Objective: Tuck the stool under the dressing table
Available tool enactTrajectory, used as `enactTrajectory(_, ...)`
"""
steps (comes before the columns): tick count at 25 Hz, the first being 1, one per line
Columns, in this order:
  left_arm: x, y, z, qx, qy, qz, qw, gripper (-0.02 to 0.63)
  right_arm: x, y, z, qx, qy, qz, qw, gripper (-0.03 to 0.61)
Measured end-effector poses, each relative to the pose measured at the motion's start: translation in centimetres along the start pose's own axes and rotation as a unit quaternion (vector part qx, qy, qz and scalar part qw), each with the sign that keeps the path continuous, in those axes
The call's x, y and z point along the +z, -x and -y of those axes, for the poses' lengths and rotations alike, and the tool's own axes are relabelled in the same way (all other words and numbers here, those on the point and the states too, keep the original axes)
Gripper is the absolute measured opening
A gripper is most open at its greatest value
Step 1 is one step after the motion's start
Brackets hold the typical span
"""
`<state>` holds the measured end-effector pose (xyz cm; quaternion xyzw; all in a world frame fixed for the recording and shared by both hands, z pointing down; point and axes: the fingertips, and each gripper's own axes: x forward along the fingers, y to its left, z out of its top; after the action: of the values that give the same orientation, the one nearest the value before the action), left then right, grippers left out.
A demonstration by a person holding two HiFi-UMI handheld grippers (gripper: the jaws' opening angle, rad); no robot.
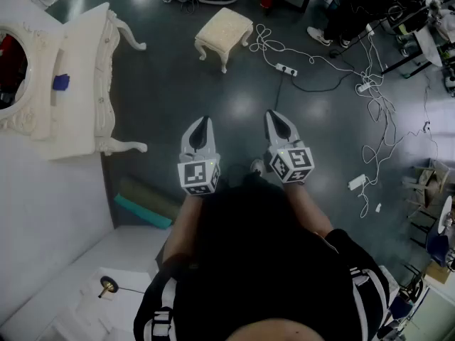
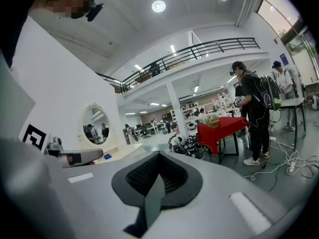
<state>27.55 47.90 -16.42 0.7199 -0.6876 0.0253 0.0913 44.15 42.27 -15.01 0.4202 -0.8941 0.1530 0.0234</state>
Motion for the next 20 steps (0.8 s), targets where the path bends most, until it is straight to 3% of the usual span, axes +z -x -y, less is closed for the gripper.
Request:
enactTrajectory(13,-0.4,1.2,-3.4,-0.016,0.004,-0.006,0.9998,0.008,-0.6,-1.3,-3.4,-0.010,0.000,0.006,1.000,-0.005)
enactTrajectory(20,-0.5,0.9,-6.2,-0.036,0.008,-0.007,0.9993,0.008,-1.4,-2.6,-4.5,-0.041,-0.001,0.009,0.999,-0.003)
